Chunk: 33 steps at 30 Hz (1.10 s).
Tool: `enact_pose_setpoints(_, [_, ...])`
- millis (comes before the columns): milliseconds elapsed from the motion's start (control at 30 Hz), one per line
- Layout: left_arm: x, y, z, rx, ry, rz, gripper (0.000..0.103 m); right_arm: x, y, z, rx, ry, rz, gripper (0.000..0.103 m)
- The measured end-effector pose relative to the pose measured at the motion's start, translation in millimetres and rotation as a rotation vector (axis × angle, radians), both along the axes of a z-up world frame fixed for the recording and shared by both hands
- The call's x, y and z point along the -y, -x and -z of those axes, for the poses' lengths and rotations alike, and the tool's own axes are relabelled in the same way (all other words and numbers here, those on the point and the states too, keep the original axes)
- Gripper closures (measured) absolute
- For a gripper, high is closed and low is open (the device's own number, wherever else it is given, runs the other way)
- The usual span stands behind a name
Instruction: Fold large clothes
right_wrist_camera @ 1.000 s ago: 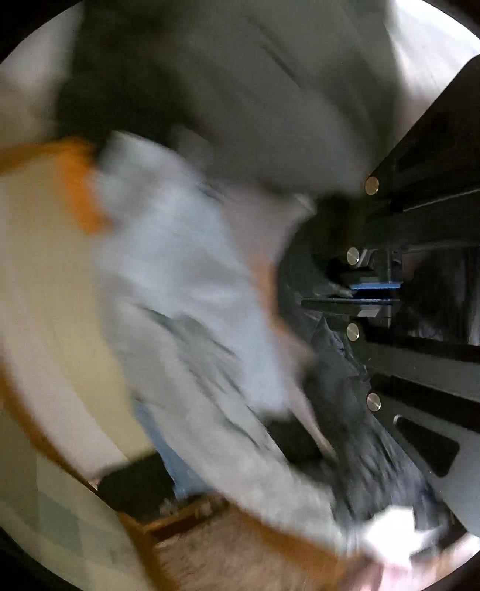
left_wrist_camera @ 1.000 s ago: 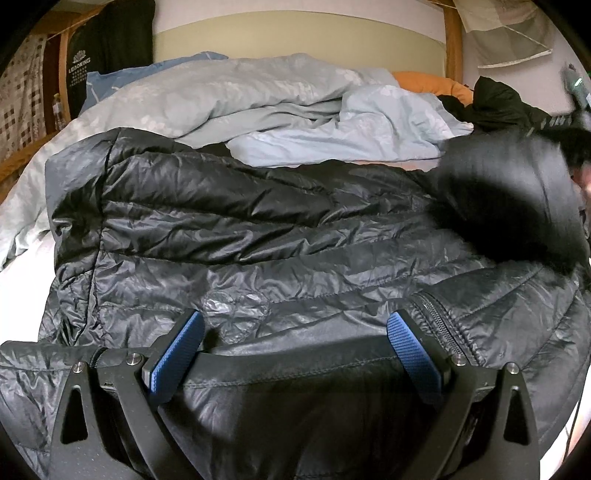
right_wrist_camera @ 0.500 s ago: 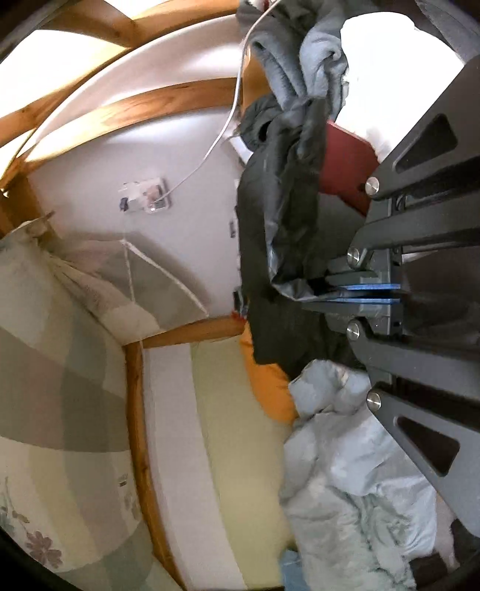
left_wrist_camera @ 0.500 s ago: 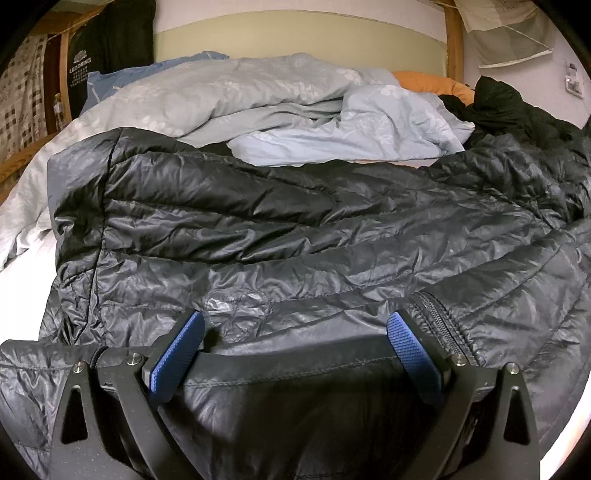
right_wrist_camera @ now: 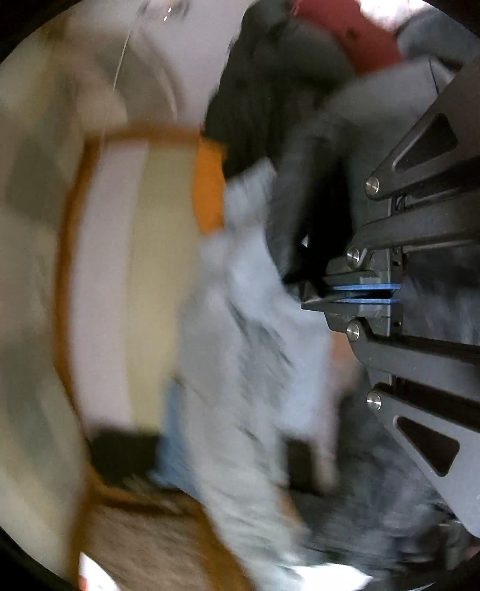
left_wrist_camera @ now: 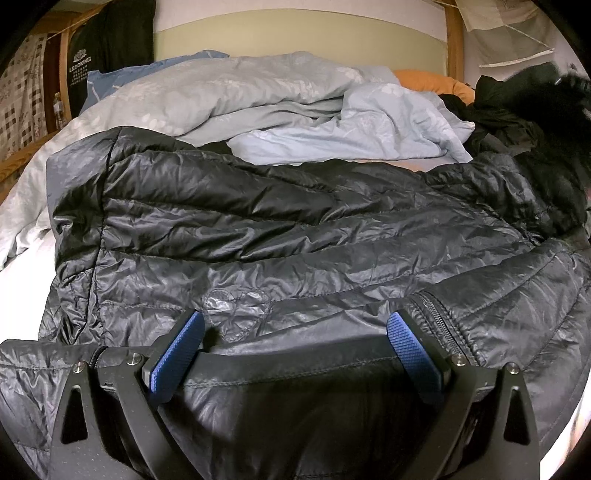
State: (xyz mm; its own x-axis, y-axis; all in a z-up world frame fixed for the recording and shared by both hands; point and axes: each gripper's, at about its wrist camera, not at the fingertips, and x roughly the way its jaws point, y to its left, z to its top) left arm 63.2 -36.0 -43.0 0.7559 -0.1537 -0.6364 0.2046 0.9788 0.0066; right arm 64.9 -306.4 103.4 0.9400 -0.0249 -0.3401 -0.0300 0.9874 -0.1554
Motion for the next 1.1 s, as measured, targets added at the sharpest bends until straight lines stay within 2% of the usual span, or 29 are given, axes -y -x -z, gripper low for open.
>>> enact_pose_setpoints(33, [0, 0, 0, 0.0, 0.001, 0.001, 0.004, -13, -5, 14, -0.039, 0.024, -0.031, 0.1])
enact_pose_setpoints(100, [0, 0, 0, -0.001, 0.004, 0.002, 0.004, -48, -22, 59, -0.185, 0.111, -0.129, 0.1])
enact_pose_setpoints(167, [-1, 0, 0, -0.004, 0.01, 0.006, 0.004, -63, -31, 90, -0.278, 0.157, -0.174, 0.1])
enact_pose_setpoints(200, [-2, 0, -1, -0.004, 0.012, 0.009, 0.004, -68, -32, 104, -0.333, 0.156, -0.195, 0.099])
enact_pose_setpoints(267, [-1, 0, -1, -0.003, 0.013, 0.012, 0.004, -70, -32, 116, -0.43, 0.096, -0.254, 0.091])
enact_pose_setpoints(300, [-2, 0, -1, -0.003, 0.012, 0.012, 0.004, -70, -31, 117, -0.466, 0.054, -0.288, 0.076])
enact_pose_setpoints(333, [-2, -1, 0, -0.004, 0.012, 0.012, 0.004, -69, -29, 117, -0.488, 0.012, -0.313, 0.053])
enact_pose_setpoints(367, [-2, 1, 0, -0.005, 0.013, 0.012, 0.004, -66, -26, 116, -0.497, -0.034, -0.324, 0.045])
enact_pose_setpoints(400, [-2, 1, -1, -0.005, 0.013, 0.012, 0.004, -62, -22, 112, -0.485, -0.066, -0.315, 0.038])
enact_pose_setpoints(500, [-2, 1, -1, -0.004, 0.013, 0.012, 0.004, -41, -16, 100, -0.485, -0.161, -0.274, 0.038])
enact_pose_setpoints(600, [-2, 0, 0, -0.005, 0.012, 0.012, 0.004, -12, -14, 78, -0.424, -0.24, -0.222, 0.038])
enact_pose_setpoints(700, [-2, 1, -1, -0.004, 0.012, 0.012, 0.004, 6, -9, 56, -0.351, -0.219, -0.153, 0.038])
enact_pose_setpoints(767, [-1, 4, -6, 0.0, -0.018, -0.021, 0.004, 19, -8, 48, -0.328, -0.192, -0.06, 0.038])
enact_pose_setpoints(833, [3, 11, -24, 0.052, -0.039, -0.046, 0.005, 38, -5, 41, -0.315, -0.253, -0.039, 0.038])
enact_pose_setpoints(900, [10, 20, -50, 0.111, -0.015, 0.033, 0.004, 56, 2, 33, -0.305, -0.292, -0.014, 0.038])
enact_pose_setpoints(967, [20, 19, -69, 0.135, -0.043, 0.089, 0.004, 75, 10, 23, -0.268, -0.323, 0.02, 0.038])
enact_pose_setpoints(1000, [25, 15, -74, 0.129, -0.044, 0.126, 0.004, 86, 14, 16, -0.245, -0.344, 0.035, 0.039])
enact_pose_setpoints(1033, [30, 6, -77, 0.112, -0.037, 0.167, 0.004, 96, 17, 10, -0.226, -0.363, 0.039, 0.046])
enact_pose_setpoints(1100, [44, -23, -77, 0.062, -0.057, 0.17, 0.004, 113, 21, 1, -0.189, -0.405, 0.058, 0.052])
